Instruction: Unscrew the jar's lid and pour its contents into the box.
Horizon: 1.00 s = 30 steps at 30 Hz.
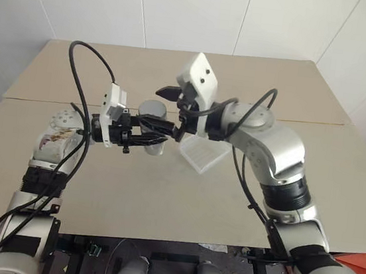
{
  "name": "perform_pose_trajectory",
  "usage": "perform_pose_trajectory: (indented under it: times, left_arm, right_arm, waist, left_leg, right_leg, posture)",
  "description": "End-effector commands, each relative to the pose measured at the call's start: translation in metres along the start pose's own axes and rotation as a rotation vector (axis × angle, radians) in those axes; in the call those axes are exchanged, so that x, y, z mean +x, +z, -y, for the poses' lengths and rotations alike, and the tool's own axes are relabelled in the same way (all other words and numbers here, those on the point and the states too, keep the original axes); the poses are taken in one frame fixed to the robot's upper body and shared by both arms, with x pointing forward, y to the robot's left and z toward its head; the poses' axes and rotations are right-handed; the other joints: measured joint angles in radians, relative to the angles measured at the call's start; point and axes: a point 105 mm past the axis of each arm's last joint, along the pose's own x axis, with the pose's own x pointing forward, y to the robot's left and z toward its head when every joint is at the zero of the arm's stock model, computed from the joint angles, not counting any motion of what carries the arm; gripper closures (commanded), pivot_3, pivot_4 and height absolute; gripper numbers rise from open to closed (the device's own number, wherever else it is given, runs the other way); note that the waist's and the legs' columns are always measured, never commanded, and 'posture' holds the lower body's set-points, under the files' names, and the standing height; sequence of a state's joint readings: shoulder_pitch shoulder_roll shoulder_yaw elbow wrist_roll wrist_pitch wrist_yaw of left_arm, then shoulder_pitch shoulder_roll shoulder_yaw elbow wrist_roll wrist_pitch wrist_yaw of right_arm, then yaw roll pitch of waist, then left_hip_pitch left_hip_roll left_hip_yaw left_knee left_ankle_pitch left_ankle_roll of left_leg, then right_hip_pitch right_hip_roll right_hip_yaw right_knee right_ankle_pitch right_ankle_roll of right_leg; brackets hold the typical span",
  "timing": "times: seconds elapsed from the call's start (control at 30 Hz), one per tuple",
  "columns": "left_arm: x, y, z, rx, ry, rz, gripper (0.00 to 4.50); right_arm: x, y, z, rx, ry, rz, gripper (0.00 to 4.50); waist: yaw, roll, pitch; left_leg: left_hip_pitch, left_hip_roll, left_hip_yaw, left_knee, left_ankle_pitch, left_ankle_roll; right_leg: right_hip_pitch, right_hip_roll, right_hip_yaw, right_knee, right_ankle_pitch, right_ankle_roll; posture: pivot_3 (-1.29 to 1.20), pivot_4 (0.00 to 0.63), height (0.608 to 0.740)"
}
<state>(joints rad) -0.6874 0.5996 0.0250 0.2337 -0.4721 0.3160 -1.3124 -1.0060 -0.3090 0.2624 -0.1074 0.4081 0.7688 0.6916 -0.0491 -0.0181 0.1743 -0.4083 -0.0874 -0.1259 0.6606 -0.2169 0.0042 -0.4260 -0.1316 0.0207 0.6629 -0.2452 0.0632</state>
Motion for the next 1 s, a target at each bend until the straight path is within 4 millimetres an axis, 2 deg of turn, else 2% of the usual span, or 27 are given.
perform_pose_trajectory:
  times: [0.03,0.37,0.47,0.53,0.63,0.77,0.87,1.0]
  left_arm:
    - [-0.01,0.023,0.007,0.082,-0.04,0.042,2.54]
    - [-0.019,0.02,0.012,0.073,-0.036,0.021,2.54]
    - [-0.019,0.019,0.01,0.07,-0.027,0.021,2.54]
    - [-0.016,0.018,0.006,0.072,-0.012,0.024,2.54]
    - [-0.007,0.017,0.0,0.071,-0.001,0.035,2.54]
    - [0.009,0.017,-0.008,0.057,-0.015,0.057,2.54]
    - [0.019,0.015,-0.009,0.062,-0.027,0.064,2.54]
    - [0.026,0.018,-0.011,0.074,-0.043,0.075,2.54]
  right_arm:
    - [-0.035,-0.001,0.044,0.012,-0.189,0.001,0.09]
    - [-0.072,-0.009,0.06,0.031,-0.245,0.007,0.09]
    - [-0.079,-0.006,0.055,0.025,-0.218,0.02,0.09]
    - [-0.079,0.004,0.041,0.021,-0.138,0.059,0.09]
    - [-0.073,0.021,0.022,0.02,-0.037,0.124,0.09]
    - [-0.055,0.038,0.006,-0.012,0.02,0.173,0.09]
    - [-0.041,0.045,0.002,-0.015,0.029,0.186,0.09]
    - [-0.021,0.042,0.004,-0.034,-0.003,0.157,0.09]
  waist:
    - [0.0,0.0,0.0]
    - [0.008,0.0,0.0]
    - [-0.002,0.0,0.0]
    - [-0.001,0.0,0.0]
    - [0.001,0.0,0.0]
    - [0.002,0.0,0.0]
    - [0.002,0.0,0.0]
    - [0.001,0.0,0.0]
  left_leg:
    - [0.0,0.0,0.0,0.0,0.0,0.0]
    - [0.0,0.0,0.0,0.0,0.0,0.0]
    - [0.0,0.0,0.001,0.0,0.0,0.0]
    - [0.0,0.0,0.001,0.0,0.0,0.0]
    - [0.0,0.0,0.001,0.0,0.0,0.0]
    - [0.001,0.0,0.001,0.0,0.0,0.0]
    - [0.0,0.0,0.001,0.0,0.0,0.0]
    - [0.0,0.0,0.001,0.0,0.0,0.0]
  right_leg:
    - [0.0,0.0,0.0,0.0,0.0,0.0]
    - [0.001,0.0,0.0,-0.003,0.0,0.0]
    - [0.001,0.0,0.001,-0.003,0.0,0.0]
    - [0.001,0.0,0.001,-0.003,0.0,0.0]
    - [0.001,0.0,0.0,-0.003,0.0,0.0]
    - [0.002,0.0,0.0,-0.003,0.0,0.0]
    - [0.002,0.0,0.0,-0.002,0.0,0.0]
    - [0.001,0.0,0.0,0.0,0.0,0.0]
  posture:
    - [0.0,0.15,0.74]
    - [0.0,0.15,0.74]
    - [0.0,0.15,0.74]
    - [0.0,0.15,0.74]
    - [0.0,0.15,0.74]
    - [0.0,0.15,0.74]
    - [0.0,0.15,0.74]
    - [0.0,0.15,0.74]
